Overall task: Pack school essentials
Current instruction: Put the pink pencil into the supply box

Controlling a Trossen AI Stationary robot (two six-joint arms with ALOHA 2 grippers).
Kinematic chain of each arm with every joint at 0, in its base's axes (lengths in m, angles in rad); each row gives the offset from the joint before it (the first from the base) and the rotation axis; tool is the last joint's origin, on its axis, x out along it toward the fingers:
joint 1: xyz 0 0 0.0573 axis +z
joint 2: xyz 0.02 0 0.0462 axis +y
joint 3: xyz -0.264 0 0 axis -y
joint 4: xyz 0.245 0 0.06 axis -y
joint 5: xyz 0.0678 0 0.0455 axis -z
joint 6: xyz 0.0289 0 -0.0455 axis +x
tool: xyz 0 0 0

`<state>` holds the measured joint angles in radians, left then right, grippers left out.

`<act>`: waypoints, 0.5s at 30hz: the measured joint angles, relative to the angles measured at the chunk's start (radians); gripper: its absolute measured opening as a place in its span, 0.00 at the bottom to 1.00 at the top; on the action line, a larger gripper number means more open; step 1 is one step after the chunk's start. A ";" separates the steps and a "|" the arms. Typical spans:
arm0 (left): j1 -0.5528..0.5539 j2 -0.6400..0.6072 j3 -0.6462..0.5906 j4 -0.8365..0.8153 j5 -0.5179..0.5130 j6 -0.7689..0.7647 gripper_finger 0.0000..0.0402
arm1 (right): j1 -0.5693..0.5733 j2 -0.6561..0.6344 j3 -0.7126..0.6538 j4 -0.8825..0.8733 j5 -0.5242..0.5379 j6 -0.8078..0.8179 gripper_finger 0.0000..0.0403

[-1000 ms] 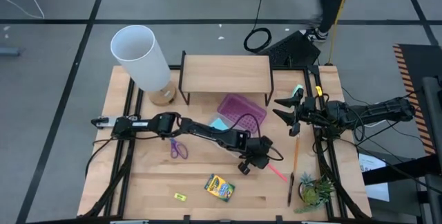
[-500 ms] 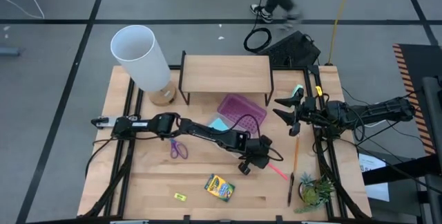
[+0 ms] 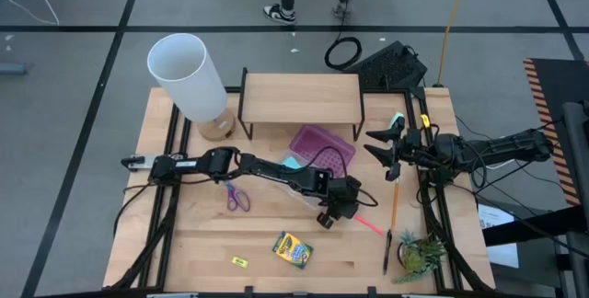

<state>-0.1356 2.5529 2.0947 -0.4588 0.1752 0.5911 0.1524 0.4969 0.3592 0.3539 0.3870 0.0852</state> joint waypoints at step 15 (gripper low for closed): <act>-0.022 -0.001 -0.009 -0.037 -0.020 -0.107 0.06 | 0.000 0.003 0.000 0.024 0.000 0.008 0.46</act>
<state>-0.1581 2.5515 2.0853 -0.4963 0.1551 0.4839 0.1524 0.4995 0.3592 0.3782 0.3866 0.0928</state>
